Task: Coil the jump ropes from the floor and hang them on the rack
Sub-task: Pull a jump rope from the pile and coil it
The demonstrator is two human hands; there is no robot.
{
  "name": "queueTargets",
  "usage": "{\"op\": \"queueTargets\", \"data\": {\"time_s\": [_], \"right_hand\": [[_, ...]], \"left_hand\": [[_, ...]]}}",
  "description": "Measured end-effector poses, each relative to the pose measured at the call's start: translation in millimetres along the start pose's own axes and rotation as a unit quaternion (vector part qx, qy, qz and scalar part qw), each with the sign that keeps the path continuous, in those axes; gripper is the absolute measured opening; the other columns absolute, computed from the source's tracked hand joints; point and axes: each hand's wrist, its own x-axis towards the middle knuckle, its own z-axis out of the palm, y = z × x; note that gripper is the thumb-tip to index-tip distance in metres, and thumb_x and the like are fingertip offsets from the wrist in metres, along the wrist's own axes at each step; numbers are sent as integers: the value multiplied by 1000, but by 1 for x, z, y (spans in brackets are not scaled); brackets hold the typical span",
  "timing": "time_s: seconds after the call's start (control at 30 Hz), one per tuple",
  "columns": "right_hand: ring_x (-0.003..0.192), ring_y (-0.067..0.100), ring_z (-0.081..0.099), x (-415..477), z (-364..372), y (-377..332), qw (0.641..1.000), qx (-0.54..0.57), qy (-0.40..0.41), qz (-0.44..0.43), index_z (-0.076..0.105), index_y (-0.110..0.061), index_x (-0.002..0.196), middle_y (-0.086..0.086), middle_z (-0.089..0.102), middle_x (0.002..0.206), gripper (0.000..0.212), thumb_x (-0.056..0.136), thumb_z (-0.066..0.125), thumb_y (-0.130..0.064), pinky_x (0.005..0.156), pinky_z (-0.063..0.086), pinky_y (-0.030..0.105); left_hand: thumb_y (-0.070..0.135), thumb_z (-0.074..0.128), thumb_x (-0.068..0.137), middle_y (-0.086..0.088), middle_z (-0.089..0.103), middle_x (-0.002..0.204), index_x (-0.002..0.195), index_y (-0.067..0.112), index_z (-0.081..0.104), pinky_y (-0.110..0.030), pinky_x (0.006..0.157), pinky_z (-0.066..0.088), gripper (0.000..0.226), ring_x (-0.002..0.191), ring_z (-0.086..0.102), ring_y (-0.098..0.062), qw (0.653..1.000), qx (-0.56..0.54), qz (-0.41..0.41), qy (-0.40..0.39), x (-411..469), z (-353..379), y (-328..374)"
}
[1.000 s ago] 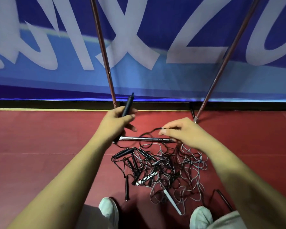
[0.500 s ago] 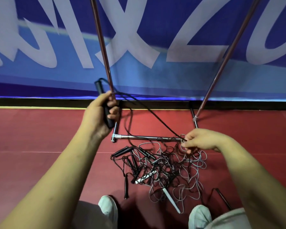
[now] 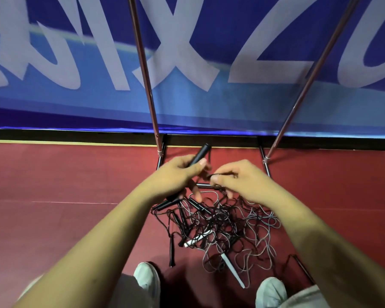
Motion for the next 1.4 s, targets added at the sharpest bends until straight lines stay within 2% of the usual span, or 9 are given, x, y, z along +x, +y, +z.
{"op": "queueTargets", "data": {"time_s": [0.13, 0.33, 0.53, 0.7, 0.77, 0.9, 1.1, 1.27, 1.4], "right_hand": [[58, 6, 50, 5, -12, 14, 998, -4, 53, -17, 69, -15, 73, -6, 61, 61, 22, 86, 72, -32, 62, 40, 30], [59, 9, 48, -3, -40, 43, 983, -123, -46, 131, 68, -8, 81, -2, 61, 67, 28, 88, 71, -36, 62, 39, 27], [55, -2, 47, -8, -48, 40, 991, -78, 49, 99, 71, -14, 82, -8, 61, 66, 6, 87, 73, -17, 59, 39, 16], [61, 12, 68, -4, -30, 18, 994, 66, 90, 21, 72, -10, 89, 13, 67, 71, 5, 90, 68, -9, 68, 50, 25], [55, 12, 62, -5, -21, 11, 997, 53, 58, 10, 75, -14, 93, 10, 67, 65, 7, 88, 71, -12, 63, 46, 29], [51, -1, 51, -2, -8, 1, 998, 27, 59, -19, 78, -19, 91, -11, 66, 61, 8, 84, 75, -17, 53, 40, 15], [59, -1, 55, -1, -5, 2, 998, -15, 52, -15, 73, -38, 77, -11, 72, 72, 15, 85, 73, -25, 61, 42, 22], [61, 8, 57, 0, -9, 14, 999, -38, 15, -2, 71, -29, 77, -6, 70, 69, 11, 87, 71, -35, 63, 48, 32], [61, 7, 51, 1, -19, 38, 991, -113, -40, 51, 67, -23, 78, -7, 65, 67, 18, 91, 67, -35, 66, 45, 31]], "left_hand": [[33, 56, 99, 1, 48, 51, 85, 12, 51, -20, 34, 29, 26, 37, 37, -13, 1000, 11, 13, -22, -1, 7, 4], [17, 55, 95, 4, 35, 58, 76, 19, 39, -14, 29, 21, 24, 36, 29, -5, 927, -337, 84, 141, 7, -23, 11], [19, 50, 100, 5, 44, 60, 82, 17, 45, -14, 31, 24, 19, 39, 36, -5, 863, -442, 86, 228, 9, -47, 2], [13, 55, 98, -2, 68, 82, 112, 15, 58, -15, 36, 31, 14, 44, 61, -13, 920, -127, 10, 372, 7, -39, -4], [9, 54, 98, -6, 71, 77, 121, 13, 58, -15, 35, 31, 24, 43, 60, -12, 936, -92, 14, 339, 6, -28, -2], [9, 61, 95, -15, 66, 118, 125, 20, 60, -19, 54, 48, 31, 63, 72, -16, 970, 15, 77, 229, 11, -9, -4], [28, 63, 96, -9, 73, 94, 116, 19, 63, -20, 38, 37, 22, 57, 62, -23, 998, 49, 13, -30, 5, 9, -8], [22, 64, 95, 3, 54, 57, 86, 12, 58, -21, 38, 32, 14, 41, 42, -13, 997, 25, 16, 71, 8, 4, -3], [11, 53, 97, 0, 43, 57, 80, 14, 50, -17, 33, 23, 17, 41, 31, -9, 954, -250, 71, 151, 9, -18, 4]]}}
